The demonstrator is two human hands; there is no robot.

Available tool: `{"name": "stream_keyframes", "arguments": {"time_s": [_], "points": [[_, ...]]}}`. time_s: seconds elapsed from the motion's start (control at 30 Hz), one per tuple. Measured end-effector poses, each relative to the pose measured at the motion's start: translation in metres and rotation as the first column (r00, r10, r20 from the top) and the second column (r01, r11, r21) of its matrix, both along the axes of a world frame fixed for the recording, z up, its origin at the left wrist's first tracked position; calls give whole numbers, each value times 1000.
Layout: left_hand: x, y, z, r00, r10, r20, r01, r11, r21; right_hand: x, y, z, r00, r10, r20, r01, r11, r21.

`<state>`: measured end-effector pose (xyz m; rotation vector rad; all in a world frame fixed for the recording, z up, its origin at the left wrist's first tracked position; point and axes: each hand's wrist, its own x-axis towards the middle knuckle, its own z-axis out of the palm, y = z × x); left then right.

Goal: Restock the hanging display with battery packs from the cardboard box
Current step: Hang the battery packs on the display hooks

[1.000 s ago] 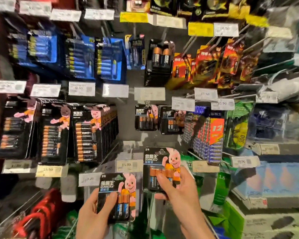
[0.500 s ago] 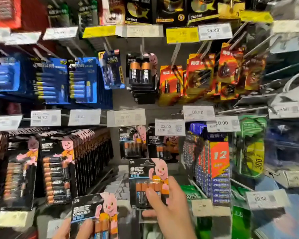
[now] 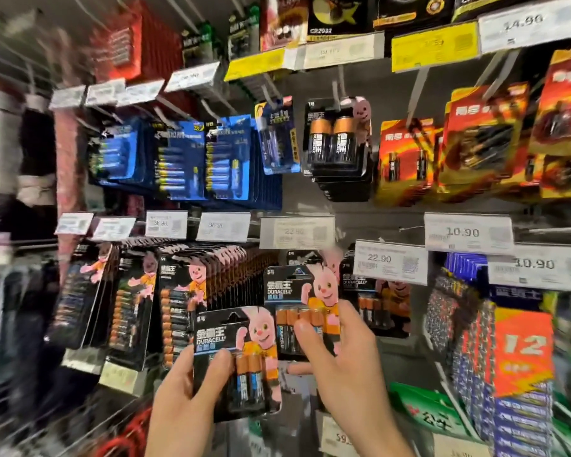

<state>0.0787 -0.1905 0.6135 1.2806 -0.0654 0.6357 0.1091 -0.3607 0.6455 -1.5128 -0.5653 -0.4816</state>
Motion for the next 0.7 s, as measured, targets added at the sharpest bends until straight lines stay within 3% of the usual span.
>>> {"name": "stream_keyframes", "arguments": {"time_s": [0.1, 0.3, 0.7], "points": [[8, 8, 6, 999, -14, 31, 15, 999, -29, 8, 5, 6, 998, -39, 46, 39, 999, 6], [16, 4, 23, 985, -166, 50, 166, 986, 3, 16, 13, 10, 997, -76, -14, 76, 995, 65], [27, 7, 27, 965, -259, 39, 255, 963, 84, 48, 18, 9, 953, -297, -65, 295, 955, -36]]}}
